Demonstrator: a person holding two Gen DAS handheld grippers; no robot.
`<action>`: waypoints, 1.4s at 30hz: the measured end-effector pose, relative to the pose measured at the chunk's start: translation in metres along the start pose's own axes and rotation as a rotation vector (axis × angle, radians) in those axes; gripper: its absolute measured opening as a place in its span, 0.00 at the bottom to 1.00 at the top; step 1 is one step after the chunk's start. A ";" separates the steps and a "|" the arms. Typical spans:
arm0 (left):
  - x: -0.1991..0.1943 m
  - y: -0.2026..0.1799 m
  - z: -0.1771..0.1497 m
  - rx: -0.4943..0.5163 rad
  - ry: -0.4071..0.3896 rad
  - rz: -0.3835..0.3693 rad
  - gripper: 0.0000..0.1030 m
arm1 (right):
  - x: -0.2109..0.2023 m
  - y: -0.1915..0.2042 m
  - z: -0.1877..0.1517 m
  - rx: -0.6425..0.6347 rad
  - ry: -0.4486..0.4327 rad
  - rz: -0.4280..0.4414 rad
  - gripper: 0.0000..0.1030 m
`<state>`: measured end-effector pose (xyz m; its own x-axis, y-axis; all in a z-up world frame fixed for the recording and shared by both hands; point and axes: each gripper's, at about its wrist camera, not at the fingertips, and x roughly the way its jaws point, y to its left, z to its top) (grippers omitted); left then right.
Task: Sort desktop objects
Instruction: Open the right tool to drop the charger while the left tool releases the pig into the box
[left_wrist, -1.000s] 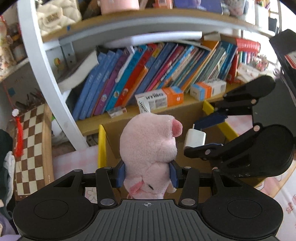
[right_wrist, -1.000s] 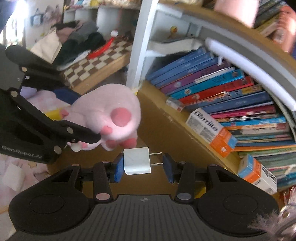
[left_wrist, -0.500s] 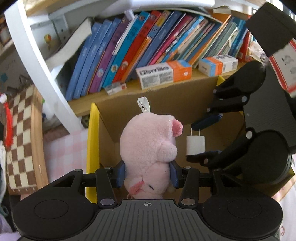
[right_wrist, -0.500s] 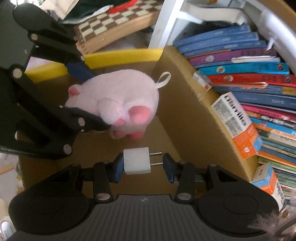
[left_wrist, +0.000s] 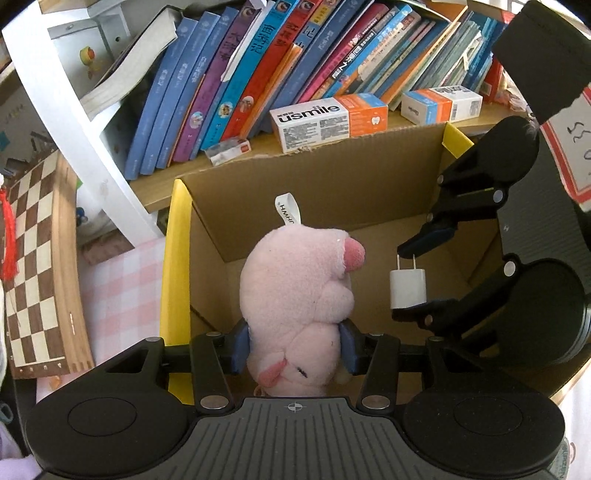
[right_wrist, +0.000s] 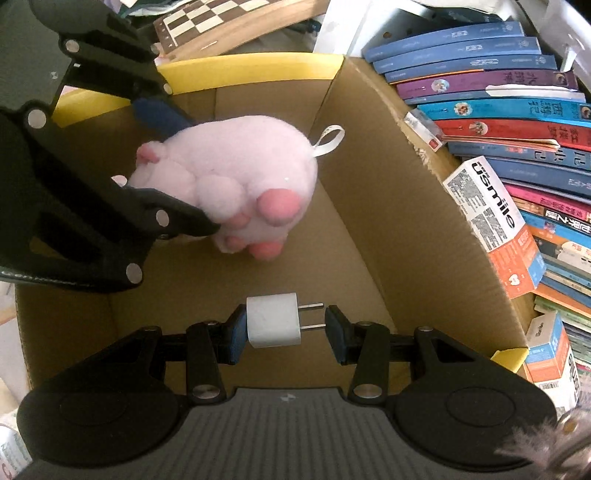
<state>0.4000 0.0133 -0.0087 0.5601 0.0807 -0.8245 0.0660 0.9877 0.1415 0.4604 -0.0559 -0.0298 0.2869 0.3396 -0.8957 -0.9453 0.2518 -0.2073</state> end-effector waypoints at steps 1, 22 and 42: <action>0.000 -0.001 0.000 0.005 0.000 0.004 0.47 | 0.000 0.000 0.000 0.000 -0.001 0.001 0.40; -0.042 -0.001 0.005 0.042 -0.149 0.019 0.60 | -0.037 -0.004 -0.008 0.076 -0.135 0.012 0.69; -0.106 -0.001 -0.016 -0.026 -0.302 0.113 0.86 | -0.107 -0.008 -0.034 0.322 -0.361 -0.081 0.73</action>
<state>0.3271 0.0055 0.0691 0.7824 0.1507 -0.6043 -0.0296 0.9782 0.2056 0.4317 -0.1247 0.0544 0.4471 0.5855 -0.6762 -0.8381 0.5384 -0.0880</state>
